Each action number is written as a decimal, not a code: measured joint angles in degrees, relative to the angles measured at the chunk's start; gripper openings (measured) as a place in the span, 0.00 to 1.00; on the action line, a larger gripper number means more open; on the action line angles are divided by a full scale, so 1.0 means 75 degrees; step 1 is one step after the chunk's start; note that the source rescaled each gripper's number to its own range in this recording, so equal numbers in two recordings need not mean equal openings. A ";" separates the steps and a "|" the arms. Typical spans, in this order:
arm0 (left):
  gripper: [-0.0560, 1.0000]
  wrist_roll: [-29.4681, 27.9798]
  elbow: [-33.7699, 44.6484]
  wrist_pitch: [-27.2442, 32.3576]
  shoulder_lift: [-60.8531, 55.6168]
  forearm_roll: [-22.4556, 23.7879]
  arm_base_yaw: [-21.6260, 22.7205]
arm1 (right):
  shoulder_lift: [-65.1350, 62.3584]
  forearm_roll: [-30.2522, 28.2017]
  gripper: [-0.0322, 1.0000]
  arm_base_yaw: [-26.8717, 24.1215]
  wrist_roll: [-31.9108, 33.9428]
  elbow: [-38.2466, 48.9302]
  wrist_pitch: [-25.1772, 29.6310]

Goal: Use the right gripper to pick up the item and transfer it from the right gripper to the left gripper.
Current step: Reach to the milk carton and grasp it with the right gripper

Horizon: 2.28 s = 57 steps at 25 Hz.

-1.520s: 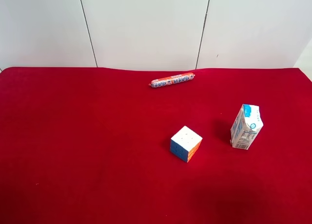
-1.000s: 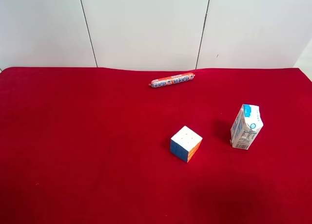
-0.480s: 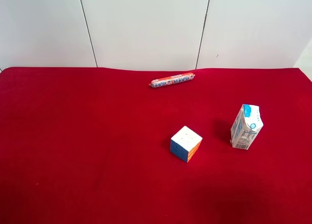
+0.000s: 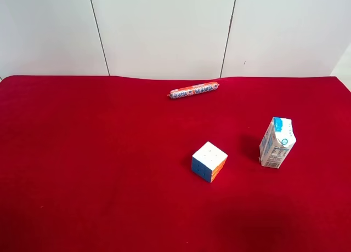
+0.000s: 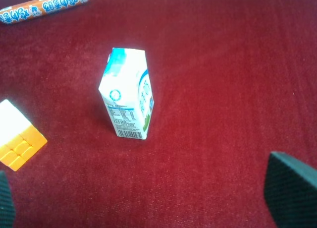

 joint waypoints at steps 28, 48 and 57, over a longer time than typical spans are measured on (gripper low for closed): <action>1.00 0.0000 0.0000 0.0000 0.0000 0.0000 0.0000 | 0.8097 0.0267 1.00 0.0464 0.0008 -0.3788 0.0310; 1.00 0.0000 0.0000 0.0000 0.0000 0.0000 0.0000 | 1.2187 -0.0261 1.00 0.0974 0.1132 -0.4460 -0.0534; 1.00 0.0000 0.0000 0.0000 0.0000 0.0000 0.0000 | 1.3130 -0.0276 1.00 0.0974 0.1132 -0.4460 -0.0932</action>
